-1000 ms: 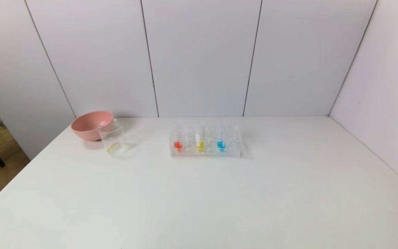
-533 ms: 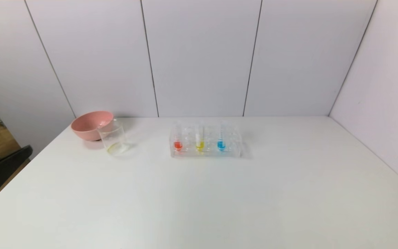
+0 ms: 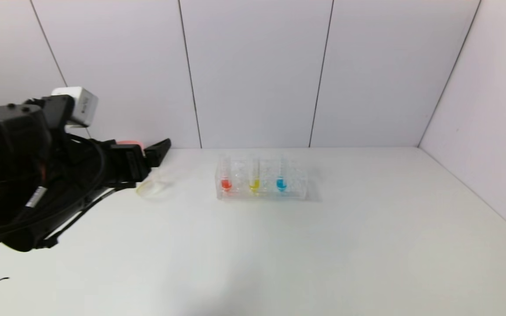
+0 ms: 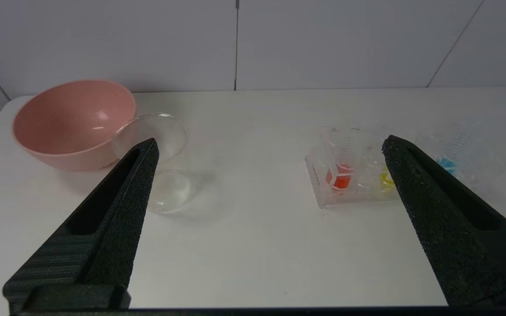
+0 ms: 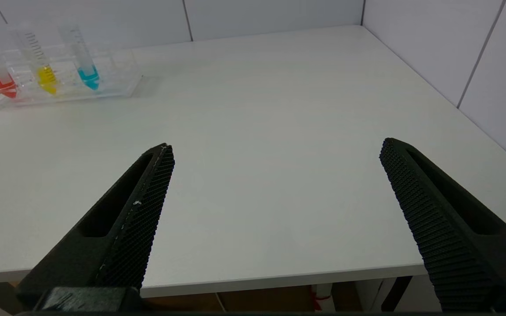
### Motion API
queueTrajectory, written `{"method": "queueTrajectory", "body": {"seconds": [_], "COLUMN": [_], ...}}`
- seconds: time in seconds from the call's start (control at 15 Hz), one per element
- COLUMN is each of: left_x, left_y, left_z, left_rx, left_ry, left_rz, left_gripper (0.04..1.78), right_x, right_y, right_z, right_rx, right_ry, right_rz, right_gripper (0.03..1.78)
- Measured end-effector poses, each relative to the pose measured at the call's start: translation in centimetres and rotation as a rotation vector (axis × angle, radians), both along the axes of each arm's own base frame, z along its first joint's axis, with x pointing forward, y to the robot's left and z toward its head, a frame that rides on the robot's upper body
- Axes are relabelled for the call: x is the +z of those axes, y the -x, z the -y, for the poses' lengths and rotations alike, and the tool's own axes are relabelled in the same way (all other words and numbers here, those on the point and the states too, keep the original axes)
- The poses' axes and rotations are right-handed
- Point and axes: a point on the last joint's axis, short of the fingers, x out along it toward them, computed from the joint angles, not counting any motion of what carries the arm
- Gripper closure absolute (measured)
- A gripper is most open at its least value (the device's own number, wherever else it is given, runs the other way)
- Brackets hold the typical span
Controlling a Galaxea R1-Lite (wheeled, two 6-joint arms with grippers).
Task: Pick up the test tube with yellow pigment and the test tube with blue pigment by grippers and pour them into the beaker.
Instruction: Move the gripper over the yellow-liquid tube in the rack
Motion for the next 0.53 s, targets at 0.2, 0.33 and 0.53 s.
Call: {"method": "queueTrajectory", "body": {"seconds": [0.2, 0.33, 0.53], "left_x": [-2.4, -4.1, -6.4], "left_y": [-1.7, -2.3, -3.3], "left_z": [5.5, 8.5, 12.0], "left_rx": [0.028, 0.047, 0.040], "left_ry": [0.045, 0.053, 0.054], "left_rz": [0.021, 0.025, 0.005], "left_gripper": [0.04, 0.04, 0.04], "right_x": [0.0, 0.0, 0.0], "right_y": [0.0, 0.0, 0.0], "right_z": [0.0, 0.0, 0.0], "right_rx": [0.000, 0.001, 0.000], "right_ry": [0.000, 0.000, 0.000], "right_rz": [0.000, 0.000, 0.000], "right_gripper": [0.10, 0.10, 0.10]}}
